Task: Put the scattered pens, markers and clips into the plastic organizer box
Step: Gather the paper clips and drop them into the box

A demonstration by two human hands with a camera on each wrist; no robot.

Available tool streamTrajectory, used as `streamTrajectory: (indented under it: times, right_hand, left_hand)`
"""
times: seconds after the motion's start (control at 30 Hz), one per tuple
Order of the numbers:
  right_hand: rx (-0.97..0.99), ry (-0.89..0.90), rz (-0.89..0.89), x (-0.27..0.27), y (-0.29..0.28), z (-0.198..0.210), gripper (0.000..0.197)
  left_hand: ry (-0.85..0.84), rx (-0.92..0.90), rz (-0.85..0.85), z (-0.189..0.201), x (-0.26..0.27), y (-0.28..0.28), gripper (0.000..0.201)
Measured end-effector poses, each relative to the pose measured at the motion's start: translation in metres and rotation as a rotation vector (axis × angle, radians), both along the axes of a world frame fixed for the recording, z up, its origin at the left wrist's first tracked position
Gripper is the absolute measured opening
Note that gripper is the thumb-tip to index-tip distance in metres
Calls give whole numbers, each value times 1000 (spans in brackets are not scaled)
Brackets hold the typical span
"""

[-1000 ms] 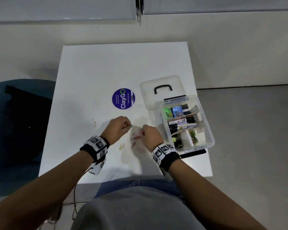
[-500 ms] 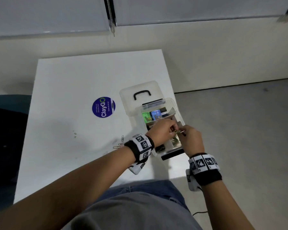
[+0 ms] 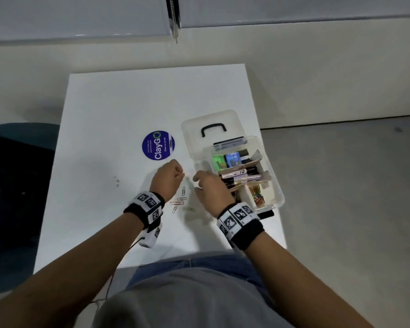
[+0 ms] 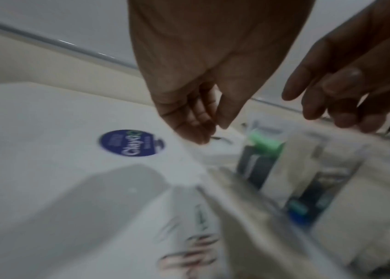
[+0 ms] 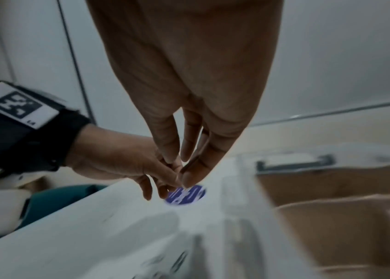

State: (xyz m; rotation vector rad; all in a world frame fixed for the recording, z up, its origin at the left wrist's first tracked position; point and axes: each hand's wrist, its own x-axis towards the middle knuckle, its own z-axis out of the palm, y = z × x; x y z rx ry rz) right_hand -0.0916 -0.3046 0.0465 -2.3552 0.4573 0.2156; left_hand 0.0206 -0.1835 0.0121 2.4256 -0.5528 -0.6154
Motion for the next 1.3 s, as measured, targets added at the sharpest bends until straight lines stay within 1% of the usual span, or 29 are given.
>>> streamTrajectory:
  times: [0.07,0.13,0.2,0.23,0.27,0.33,0.4,0.43,0.47,0.57,0.63,0.67,0.73,0.8,0.83,0.9,0.93,0.97,1.0,1.07,1.17,1.3]
  right_hand:
    - [-24,162,86,19,26,-22,27]
    - [-65,332,142,29,42,-46,29]
    - [-93,464,176,30,48,-66,34]
    - [-115,505,191,29,49,-75,36]
    - [-142,527,201,27,50,-82,39]
    - [-197,510,221,23,51,-92,41]
    - [-236,463,234,19,49,-99,38]
    - [-244,457,217,18,46,-101,36]
    - [-236,457,176,19,43,-103,35]
    - [-184,423,-20,28,35,-107,37]
    - [-163,358,-84,39,33,-108,36]
    - [-150,330,-74,45,33,-109,36]
    - [-133,292,20,56,36,-109,38]
    - [-105,282,120,61,41,-108,35]
    - [-93,290,162,61,43,-108,33]
    - [-85,294,223,55,45,-109,33]
    - [-87,294,244,52,46,-111,32]
    - [-89,293,265,48,47,-112,31]
    - [-94,291,290,44,47,-113,31]
    - [-114,279,334,39,48,-114,31]
    - [-161,267,337,36,53,-118,27]
    - [-205,323,314,37,59,-117,25]
  left_hand:
    - [19,282,-30,-18,6,34,17]
    - [100,518,-85,-33,1,60,36]
    - [176,619,-93,-44,-8,79,49]
    - [192,629,-91,-50,-14,85,50]
    - [195,620,-93,-56,-19,89,48]
    - [177,569,-125,-68,-28,92,36]
    - [149,517,-165,-75,-31,91,25]
    - [150,499,-159,-77,-30,90,23]
    - [149,483,-138,-77,-28,89,23]
    - [108,417,-53,-77,-14,83,22]
    - [86,362,-13,-76,-5,77,21]
    - [80,329,-14,-76,-2,73,20]
    - [76,246,-63,-78,2,66,20]
    - [101,172,-145,-80,1,62,28]
    - [119,159,-191,-81,-1,62,39]
    - [117,186,-263,-84,-11,65,64]
    - [86,219,-293,-86,-16,67,74]
    - [42,257,-320,-88,-22,68,78]
    - [-1,286,-335,-90,-27,67,77]
    - [-52,284,-324,-92,-32,65,62]
    - [-58,224,-307,-92,-32,63,37]
    - [-37,200,-304,-93,-31,64,18]
